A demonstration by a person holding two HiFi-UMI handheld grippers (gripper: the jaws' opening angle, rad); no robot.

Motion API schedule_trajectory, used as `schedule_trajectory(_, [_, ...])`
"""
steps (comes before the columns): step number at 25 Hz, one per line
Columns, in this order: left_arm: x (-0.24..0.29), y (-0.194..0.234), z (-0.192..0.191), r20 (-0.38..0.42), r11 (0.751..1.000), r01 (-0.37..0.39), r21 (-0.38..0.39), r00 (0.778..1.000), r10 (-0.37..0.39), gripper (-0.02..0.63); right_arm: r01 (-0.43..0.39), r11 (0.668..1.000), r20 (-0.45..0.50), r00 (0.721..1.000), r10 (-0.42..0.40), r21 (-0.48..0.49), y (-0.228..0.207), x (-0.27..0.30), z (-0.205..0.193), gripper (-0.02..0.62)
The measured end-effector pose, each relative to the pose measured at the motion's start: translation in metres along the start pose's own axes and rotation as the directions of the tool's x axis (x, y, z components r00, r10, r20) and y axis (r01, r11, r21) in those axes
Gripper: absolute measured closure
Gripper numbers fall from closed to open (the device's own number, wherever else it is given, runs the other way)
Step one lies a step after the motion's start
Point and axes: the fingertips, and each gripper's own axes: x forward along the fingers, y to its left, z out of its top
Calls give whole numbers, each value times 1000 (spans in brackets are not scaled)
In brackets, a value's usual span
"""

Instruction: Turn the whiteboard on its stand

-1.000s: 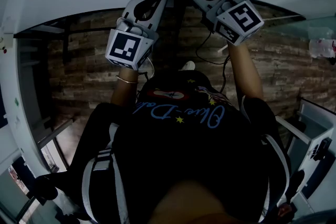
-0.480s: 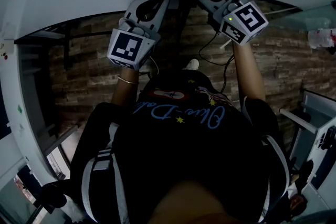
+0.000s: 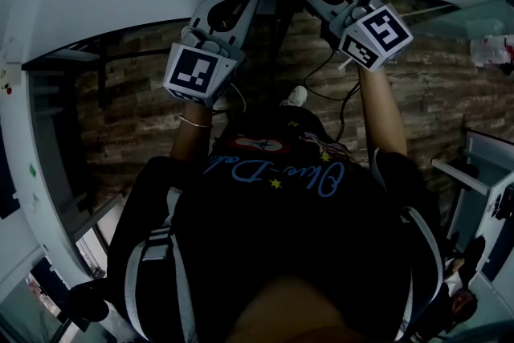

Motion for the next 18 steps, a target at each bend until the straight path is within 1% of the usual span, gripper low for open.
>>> schedule_trajectory(10, [-9, -7, 2, -17, 1000, 23, 7, 1000, -23, 586, 51, 999, 4, 999, -51, -5, 2, -6, -1, 414])
schedule_trajectory(18, [-13, -11, 3, -8, 999, 35, 16, 999, -35, 585, 49, 999, 5, 999, -49, -3, 14, -9, 0, 414])
